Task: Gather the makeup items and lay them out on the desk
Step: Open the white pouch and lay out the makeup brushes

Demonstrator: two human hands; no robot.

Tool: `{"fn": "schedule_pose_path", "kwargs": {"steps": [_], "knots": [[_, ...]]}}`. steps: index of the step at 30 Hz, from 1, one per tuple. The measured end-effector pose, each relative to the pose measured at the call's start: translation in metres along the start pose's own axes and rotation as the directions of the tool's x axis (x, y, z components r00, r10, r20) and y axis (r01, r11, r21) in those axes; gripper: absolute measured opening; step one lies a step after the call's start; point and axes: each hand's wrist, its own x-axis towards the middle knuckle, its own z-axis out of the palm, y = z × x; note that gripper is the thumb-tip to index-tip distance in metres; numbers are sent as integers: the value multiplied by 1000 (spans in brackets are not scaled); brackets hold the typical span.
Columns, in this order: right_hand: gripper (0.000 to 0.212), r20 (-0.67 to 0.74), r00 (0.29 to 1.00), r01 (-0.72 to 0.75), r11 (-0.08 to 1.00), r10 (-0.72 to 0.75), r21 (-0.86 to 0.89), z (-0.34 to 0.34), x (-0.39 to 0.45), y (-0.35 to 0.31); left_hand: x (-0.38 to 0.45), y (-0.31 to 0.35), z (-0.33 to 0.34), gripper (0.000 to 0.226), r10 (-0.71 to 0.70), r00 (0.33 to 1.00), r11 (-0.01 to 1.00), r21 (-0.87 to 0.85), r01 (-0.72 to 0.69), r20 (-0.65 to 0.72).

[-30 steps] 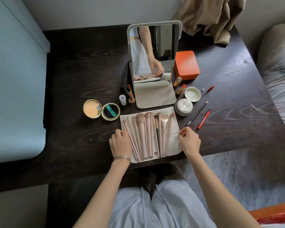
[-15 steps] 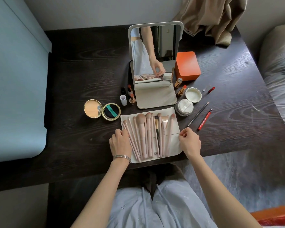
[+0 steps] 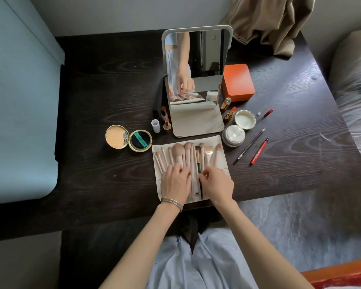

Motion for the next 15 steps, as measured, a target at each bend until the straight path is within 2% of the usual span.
{"fn": "schedule_pose_path", "kwargs": {"steps": [3,6,10,15], "knots": [[21,1,1000,-23,1000,23,-8,-1,-4,0,-2,5,-4,10,65,997,998,6,-65,-40],[21,51,996,-81,996,80,28,-4,-13,10,-8,10,-3,17,160,986,987,-4,-160,-49],[21,164,982,-117,986,96,121,-6,-25,21,-14,12,3,30,244,968,968,51,-247,61],[22,207,973,-135,975,97,174,-4,-29,22,-18,11,7,45,255,957,956,113,-271,137]]}}
